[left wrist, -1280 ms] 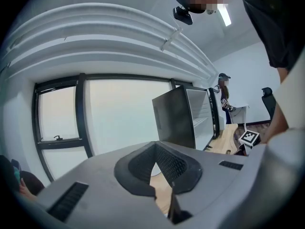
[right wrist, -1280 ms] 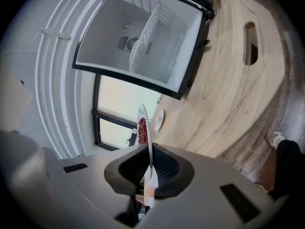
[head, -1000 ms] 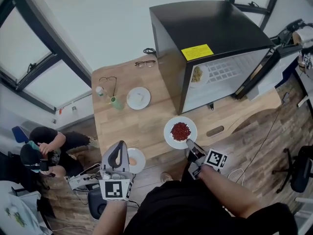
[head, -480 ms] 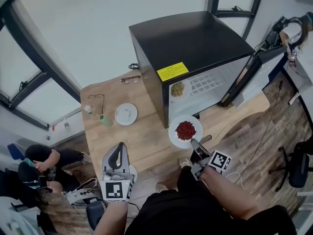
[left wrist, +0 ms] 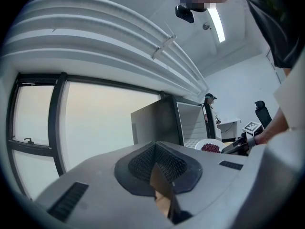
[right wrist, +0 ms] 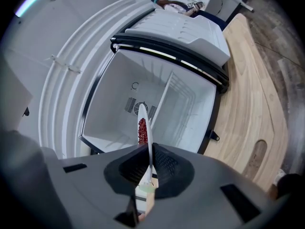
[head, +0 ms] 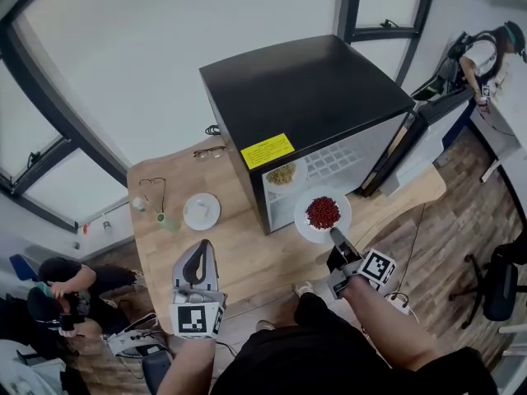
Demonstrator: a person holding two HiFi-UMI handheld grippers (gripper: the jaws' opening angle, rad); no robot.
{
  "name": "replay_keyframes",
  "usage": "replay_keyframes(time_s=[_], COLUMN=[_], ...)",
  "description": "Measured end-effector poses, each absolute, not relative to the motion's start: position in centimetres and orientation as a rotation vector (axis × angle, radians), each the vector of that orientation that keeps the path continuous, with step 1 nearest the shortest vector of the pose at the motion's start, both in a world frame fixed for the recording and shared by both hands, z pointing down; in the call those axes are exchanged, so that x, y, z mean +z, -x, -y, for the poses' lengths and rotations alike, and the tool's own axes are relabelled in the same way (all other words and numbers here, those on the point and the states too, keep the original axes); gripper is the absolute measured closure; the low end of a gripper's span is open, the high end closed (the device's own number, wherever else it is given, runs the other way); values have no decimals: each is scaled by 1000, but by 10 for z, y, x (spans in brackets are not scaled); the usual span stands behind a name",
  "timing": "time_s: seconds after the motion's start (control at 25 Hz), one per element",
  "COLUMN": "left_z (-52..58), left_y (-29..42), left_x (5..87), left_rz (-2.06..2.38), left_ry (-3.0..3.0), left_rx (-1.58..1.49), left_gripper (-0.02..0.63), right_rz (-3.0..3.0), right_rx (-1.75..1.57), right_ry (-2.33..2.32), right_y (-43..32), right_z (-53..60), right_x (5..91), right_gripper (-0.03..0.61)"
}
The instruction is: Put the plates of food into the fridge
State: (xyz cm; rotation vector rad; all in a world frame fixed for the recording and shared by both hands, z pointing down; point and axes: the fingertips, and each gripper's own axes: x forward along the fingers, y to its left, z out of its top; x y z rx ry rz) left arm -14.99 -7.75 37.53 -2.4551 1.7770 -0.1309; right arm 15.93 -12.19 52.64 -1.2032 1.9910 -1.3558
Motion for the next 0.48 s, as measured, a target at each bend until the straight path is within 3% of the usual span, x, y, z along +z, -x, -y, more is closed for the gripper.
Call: replay_keyframes(time_s=[0.48], left_z=[128], left_y=[129], left_x=[360], left_rz=[-1790], left_ry=[2419], left_rx=[-109], left_gripper=[609], right_rz=[-1947], right_rx=[-1325], right_ry=[1263], right_y=[-198], right_z=[182], right_x=[507], right_gripper=[545])
